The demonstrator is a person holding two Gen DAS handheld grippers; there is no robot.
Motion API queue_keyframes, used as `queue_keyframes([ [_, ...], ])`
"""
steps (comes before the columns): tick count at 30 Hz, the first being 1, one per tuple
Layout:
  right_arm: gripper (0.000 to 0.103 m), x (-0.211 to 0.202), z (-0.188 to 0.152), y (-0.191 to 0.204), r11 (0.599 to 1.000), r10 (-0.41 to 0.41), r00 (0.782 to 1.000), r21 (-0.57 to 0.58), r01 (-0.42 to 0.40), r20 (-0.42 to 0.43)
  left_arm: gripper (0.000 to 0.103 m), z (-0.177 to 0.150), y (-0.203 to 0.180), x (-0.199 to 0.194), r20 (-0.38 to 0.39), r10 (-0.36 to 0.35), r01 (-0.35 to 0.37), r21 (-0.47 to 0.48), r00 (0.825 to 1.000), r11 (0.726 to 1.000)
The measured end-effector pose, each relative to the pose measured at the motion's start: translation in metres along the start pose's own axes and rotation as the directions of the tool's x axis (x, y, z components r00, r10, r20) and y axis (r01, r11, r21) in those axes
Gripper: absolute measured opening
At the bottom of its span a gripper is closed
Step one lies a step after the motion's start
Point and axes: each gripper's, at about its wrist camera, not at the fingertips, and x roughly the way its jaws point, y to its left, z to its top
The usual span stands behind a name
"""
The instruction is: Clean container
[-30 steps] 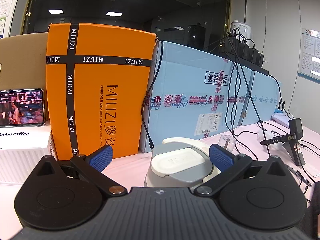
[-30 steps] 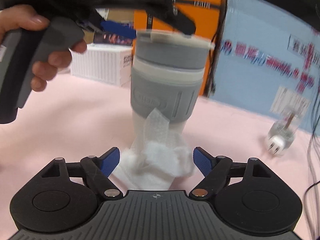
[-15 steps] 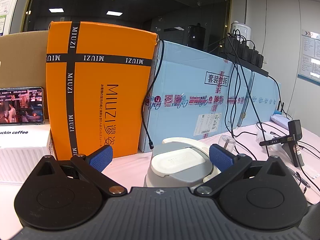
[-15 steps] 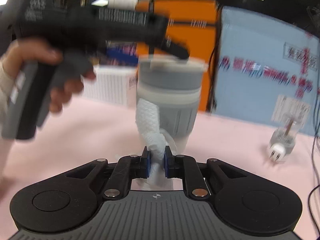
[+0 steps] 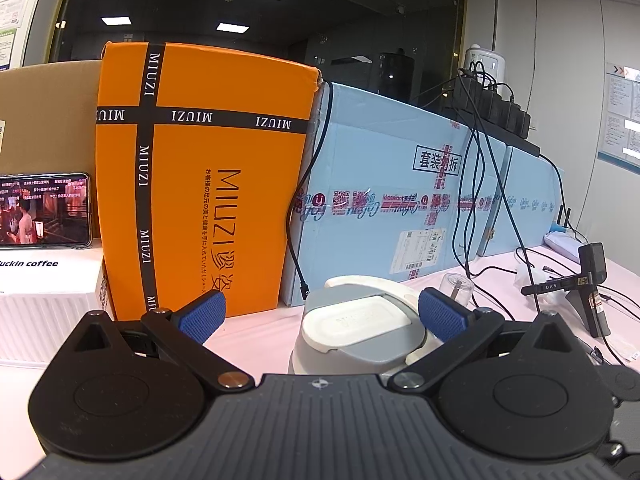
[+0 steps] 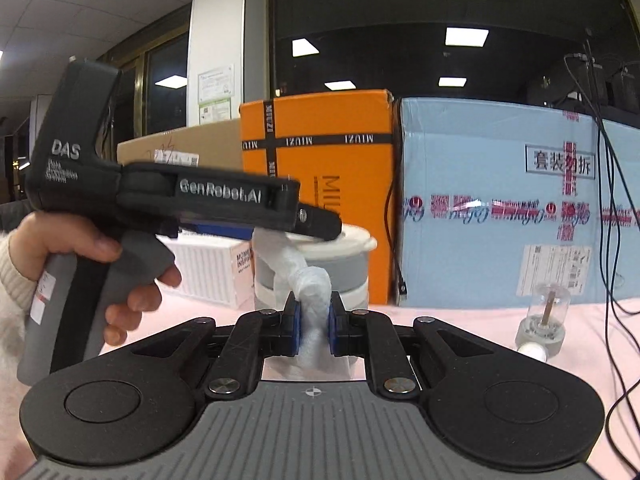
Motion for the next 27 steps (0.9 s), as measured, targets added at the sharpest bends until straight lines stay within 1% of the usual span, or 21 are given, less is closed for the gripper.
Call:
queue_keyframes([
  [6, 0.012, 0.003, -0.01, 0.001, 1.0, 0.0, 1.0, 0.001, 0.0, -0.031, 0.103, 0.0, 0.002, 0.001, 0.001, -0.003, 0.003, 0.003, 1.0, 1.0],
  [14, 0.012, 0.016, -0.03, -0.001, 0.999, 0.015, 0.99, 0.032, -0.01, -0.138, 0.103, 0.0, 0.001, 0.001, 0.001, -0.006, 0.006, 0.006, 1.0, 1.0],
  [17, 0.012, 0.016, -0.031, 0.0, 0.999, 0.017, 0.988, 0.033, -0.012, -0.151, 0.103, -0.001, -0.001, 0.0, 0.001, -0.006, 0.006, 0.007, 1.0, 1.0],
  [21, 0.012, 0.007, -0.022, -0.001, 1.0, 0.007, 0.994, 0.029, -0.004, -0.107, 0.103, -0.001, -0.001, 0.0, 0.002, -0.004, 0.004, 0.007, 1.0, 1.0],
  [27, 0.012, -0.007, -0.002, -0.002, 1.0, -0.011, 1.0, 0.022, 0.01, 0.007, 0.103, -0.001, 0.0, 0.0, 0.001, -0.008, 0.008, 0.003, 1.0, 1.0],
])
